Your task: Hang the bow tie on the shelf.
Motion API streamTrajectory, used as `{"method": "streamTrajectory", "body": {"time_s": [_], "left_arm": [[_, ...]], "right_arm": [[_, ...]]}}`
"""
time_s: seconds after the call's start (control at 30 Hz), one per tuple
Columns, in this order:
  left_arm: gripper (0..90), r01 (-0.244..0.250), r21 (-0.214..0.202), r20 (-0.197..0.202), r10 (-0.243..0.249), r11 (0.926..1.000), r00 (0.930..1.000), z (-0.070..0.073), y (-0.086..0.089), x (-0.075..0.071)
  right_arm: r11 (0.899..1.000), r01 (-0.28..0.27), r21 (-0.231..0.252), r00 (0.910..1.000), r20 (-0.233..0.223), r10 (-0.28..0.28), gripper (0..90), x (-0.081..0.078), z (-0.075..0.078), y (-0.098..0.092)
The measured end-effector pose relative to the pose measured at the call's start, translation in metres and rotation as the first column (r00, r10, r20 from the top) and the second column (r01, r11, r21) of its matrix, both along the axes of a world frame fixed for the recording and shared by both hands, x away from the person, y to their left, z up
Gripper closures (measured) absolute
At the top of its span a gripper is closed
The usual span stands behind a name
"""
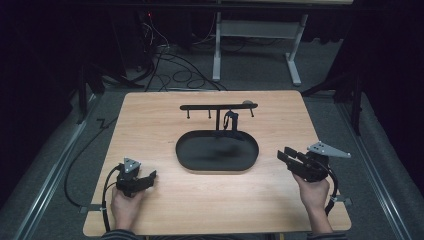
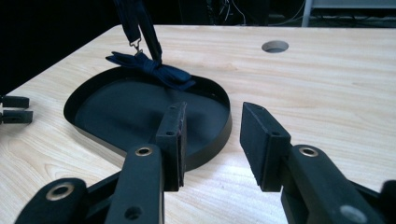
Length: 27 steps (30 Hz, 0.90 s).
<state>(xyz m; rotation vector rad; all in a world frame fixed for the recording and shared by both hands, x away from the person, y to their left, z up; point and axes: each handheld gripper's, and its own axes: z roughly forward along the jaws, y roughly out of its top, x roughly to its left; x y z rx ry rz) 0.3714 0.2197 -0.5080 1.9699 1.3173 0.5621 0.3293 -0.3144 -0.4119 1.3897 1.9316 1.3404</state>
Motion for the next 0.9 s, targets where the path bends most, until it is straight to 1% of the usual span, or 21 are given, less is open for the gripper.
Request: {"method": "streamTrajectory", "body": {"time_s": [0.2,0.23,0.4,0.9], "left_arm": [[30.2,0.0,0.001,0.001,0.0,1.0,1.0,0.0,0.0,0.0],[30.2,0.0,0.001,0.0,0.0,1.0,1.0,0.0,0.0,0.0],[30.2,0.0,0.001,0.001,0.0,1.0,1.0,0.0,0.0,0.0],[30.2,0.0,0.001,0.001,0.0,1.0,1.0,0.0,0.0,0.0]], "right_arm": [[1.0,-0.006,-0.003,0.9999,-0.014,0.006,63.1,0.0,-0.008,0.001],[1.0,-0.005,0.0,0.9997,-0.023,0.005,63.1,0.0,-0.009,0.002],[1.0,-0.011,-0.002,0.9992,-0.037,0.011,63.1,0.001,-0.015,0.005],[1.0,-0.018,-0.024,0.9967,-0.079,0.016,62.8,0.003,-0.035,0.01]]}}
